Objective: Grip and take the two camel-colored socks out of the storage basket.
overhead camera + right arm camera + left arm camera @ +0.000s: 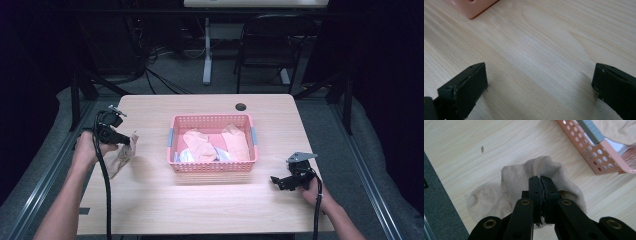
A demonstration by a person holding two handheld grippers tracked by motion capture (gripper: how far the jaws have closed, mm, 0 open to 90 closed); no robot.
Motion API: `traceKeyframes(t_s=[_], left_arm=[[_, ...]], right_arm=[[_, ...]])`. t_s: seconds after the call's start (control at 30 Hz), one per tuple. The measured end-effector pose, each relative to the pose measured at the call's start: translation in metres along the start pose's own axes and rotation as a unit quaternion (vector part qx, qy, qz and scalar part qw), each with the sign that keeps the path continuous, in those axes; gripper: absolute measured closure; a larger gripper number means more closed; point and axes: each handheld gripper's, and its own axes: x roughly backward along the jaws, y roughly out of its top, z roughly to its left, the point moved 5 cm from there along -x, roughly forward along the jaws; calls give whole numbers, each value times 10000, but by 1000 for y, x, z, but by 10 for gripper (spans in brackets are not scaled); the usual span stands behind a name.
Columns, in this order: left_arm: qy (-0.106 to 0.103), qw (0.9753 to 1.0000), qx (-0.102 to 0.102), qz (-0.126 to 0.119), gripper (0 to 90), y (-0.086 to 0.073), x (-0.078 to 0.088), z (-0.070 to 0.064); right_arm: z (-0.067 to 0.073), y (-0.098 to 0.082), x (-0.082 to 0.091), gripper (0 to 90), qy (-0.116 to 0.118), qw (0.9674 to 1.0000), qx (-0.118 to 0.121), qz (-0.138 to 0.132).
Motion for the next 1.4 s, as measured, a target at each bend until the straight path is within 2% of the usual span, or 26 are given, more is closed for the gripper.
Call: traceKeyframes(t_s=[0.5,0.87,0.93,0.97,1.03,1.07,1.1,1.13,1.27,1.4], left_arm=[[-88,9997,191,146,870,-14,-38,4],[-197,9979,472,387,837,-25,-79,7],[-245,9978,515,335,778,-25,-80,7],[-252,9977,556,310,719,-25,-78,6],[-260,9977,580,241,563,-24,-74,6],[-270,9977,593,175,451,-24,-70,5],[-251,9979,584,152,406,-24,-67,5],[-202,9981,571,137,406,-24,-63,4],[-120,9986,524,7,214,-26,-47,-1],[-62,9987,503,-94,157,-33,-35,-7]], right_arm=[[0,0,0,0,-3,10000,-2,0],[0,0,0,0,-2,10000,-2,-2],[0,0,0,0,-4,10000,-4,2],[0,0,0,0,-19,10000,-12,-2],[0,0,0,0,-2,10000,-4,1],[0,0,0,0,-15,10000,-11,-3],[0,0,0,0,-3,10000,-2,-1],[0,0,0,0,-3,10000,-2,-1],[0,0,0,0,-28,10000,-19,1],[0,0,0,0,-9,10000,-25,-8]])
